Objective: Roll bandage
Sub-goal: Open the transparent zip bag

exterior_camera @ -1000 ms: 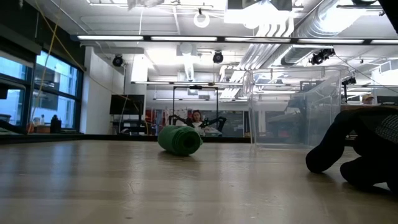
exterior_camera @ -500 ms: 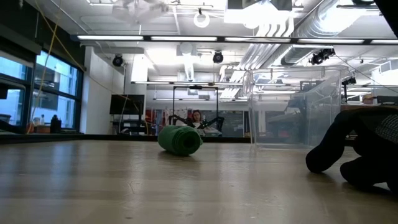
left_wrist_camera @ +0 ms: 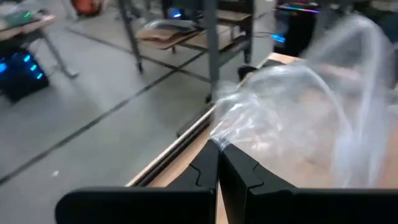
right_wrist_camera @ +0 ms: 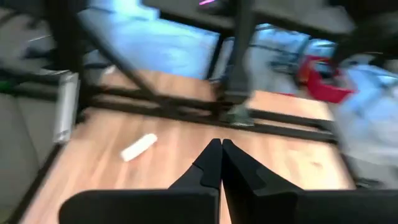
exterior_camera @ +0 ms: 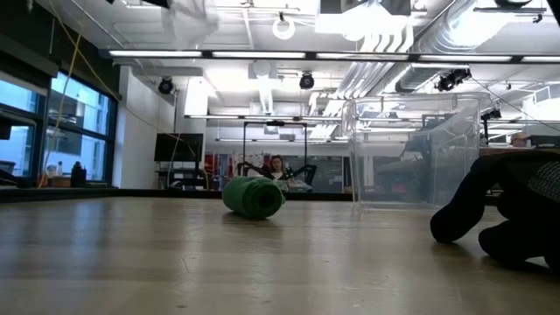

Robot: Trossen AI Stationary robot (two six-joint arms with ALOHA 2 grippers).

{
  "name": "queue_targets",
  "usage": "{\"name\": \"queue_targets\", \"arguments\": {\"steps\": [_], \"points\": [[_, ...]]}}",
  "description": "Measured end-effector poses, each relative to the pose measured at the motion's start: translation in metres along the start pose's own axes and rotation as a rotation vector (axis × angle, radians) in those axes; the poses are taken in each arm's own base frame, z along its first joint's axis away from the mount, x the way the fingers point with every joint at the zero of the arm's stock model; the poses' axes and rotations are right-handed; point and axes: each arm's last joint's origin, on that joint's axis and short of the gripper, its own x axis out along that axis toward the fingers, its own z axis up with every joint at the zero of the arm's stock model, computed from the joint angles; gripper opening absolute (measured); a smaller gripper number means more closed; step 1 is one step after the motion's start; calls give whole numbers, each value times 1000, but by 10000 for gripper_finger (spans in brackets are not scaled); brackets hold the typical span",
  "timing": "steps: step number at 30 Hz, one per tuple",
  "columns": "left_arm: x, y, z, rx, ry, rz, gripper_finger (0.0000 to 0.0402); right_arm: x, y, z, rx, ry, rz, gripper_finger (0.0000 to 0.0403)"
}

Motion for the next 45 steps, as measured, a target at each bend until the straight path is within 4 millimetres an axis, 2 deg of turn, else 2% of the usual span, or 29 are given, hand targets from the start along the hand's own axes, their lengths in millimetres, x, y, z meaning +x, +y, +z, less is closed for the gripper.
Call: {"name": "queue_targets", "arguments": {"steps": [4, 6, 9, 12, 15, 18, 21, 25, 29, 33, 37, 45], "points": [[-11, -6, -4, 37, 20, -183, 0, -27, -18, 14, 61, -54, -171, 0], [-14, -11, -7, 89, 40, -240, 0, -41, -28, 20, 187, -88, -214, 0], [-17, -16, -17, 223, 97, -232, 0, -58, -39, 21, 449, -85, -208, 0], [-18, -25, -25, 357, 129, -193, 0, -61, -43, 12, 533, -17, -252, 9], [-19, -39, -28, 517, 106, -200, 0, -47, -41, -5, 650, 88, -257, 38], [-22, -55, -32, 682, 82, -195, 0, -22, -43, -25, 807, 150, -286, 80], [-25, -71, -37, 877, 46, -164, 0, -1, -51, -34, 1002, 98, -318, 125], [-30, -85, -41, 1040, -5, -82, 0, 18, -61, -37, 1234, 0, -256, 171], [-31, -87, -41, 991, -25, -25, 0, 31, -64, -40, 1349, -21, -149, 187], [-31, -88, -37, 910, -55, 30, 0, 37, -60, -50, 1436, 6, -153, 188], [-31, -90, -34, 874, -72, 20, 0, 43, -58, -56, 1477, 0, -161, 188], [-29, -102, -32, 831, -88, -33, 0, 47, -59, -55, 1486, -61, -157, 186]]}}
